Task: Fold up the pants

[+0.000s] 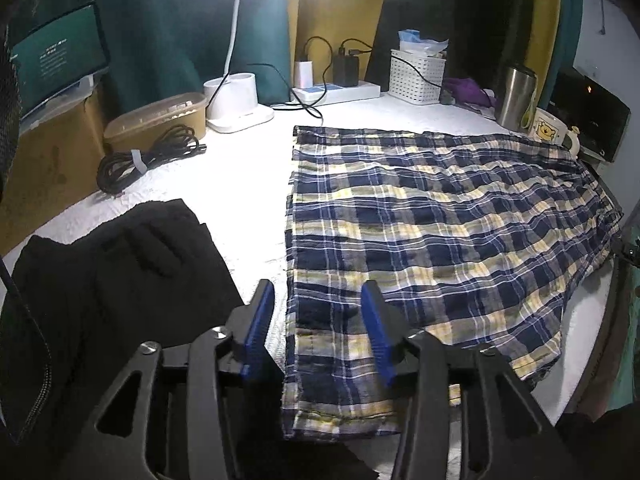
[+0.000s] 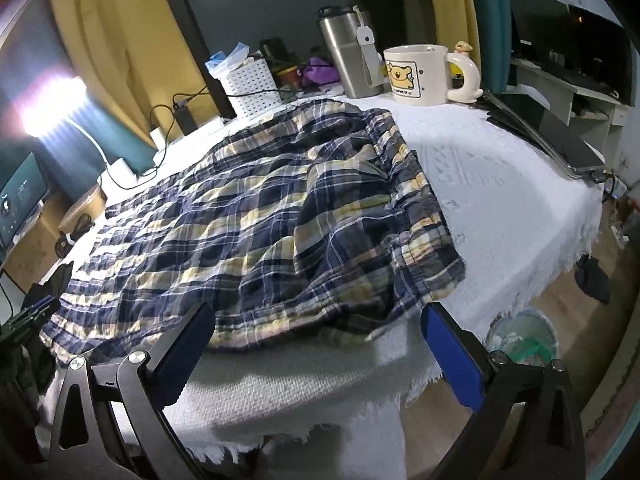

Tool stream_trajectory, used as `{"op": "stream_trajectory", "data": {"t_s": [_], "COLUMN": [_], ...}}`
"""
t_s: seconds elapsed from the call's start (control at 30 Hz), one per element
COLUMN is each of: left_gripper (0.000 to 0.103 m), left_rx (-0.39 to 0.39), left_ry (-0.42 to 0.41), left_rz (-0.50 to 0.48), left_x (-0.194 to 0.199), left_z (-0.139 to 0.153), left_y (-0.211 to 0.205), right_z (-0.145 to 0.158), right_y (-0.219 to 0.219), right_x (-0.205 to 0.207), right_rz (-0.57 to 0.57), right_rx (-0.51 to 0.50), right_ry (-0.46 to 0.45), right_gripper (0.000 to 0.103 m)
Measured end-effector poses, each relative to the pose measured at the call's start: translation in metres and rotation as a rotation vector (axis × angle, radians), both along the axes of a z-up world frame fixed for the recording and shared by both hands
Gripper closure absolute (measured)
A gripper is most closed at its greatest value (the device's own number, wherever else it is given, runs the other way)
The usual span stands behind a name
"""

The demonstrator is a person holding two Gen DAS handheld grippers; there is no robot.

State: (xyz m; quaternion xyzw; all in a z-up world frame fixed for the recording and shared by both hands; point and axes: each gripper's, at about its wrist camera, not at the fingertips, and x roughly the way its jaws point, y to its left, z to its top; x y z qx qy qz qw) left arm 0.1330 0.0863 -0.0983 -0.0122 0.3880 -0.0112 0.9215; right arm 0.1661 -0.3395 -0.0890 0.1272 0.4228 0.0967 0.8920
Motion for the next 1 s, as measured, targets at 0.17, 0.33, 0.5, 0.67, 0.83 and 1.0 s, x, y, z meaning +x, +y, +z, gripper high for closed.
{"op": "stream_trajectory", "data": {"t_s": [0.17, 0.33, 0.5, 0.67, 0.83, 1.0], "left_gripper": [0.058, 0.058, 0.058, 0.058, 0.058, 0.057], "left_rx": [-0.007, -0.018, -0.030, -0.039, -0.044, -0.067], "left_ry": [0.013, 0.026, 0.041, 0.063, 0.067, 0.081], "left_rz": [-0.001, -0.002, 0.002, -0.005, -0.003, 0.011], "left_x": [0.005, 0.009, 0.014, 0.019, 0.020, 0.021], "left_z": [-0.006, -0.007, -0.009, -0.013, -0.013, -0.016], "left_y": [0.001, 0.002, 0.005, 0.000, 0.000, 0.005], "right_z": [-0.004, -0.005, -0.005, -0.005, -0.005, -0.006], "right_y": [0.001, -0.006, -0.013, -0.006, 0.012, 0.013], "right_x": [0.014, 0.029, 0.039, 0.051, 0.061, 0.064], "right_rz": [-0.013, -0.043, -0.079, -0.080, -0.040, -0.043], "right_rx": [0.016, 0.057, 0.076, 0.132, 0.144, 0.156], "right_ry": [-0.005, -0.024, -0.038, -0.035, -0.040, -0.052], "right_gripper": [0.000, 0.000, 0.000, 0.000, 0.000, 0.001]}}
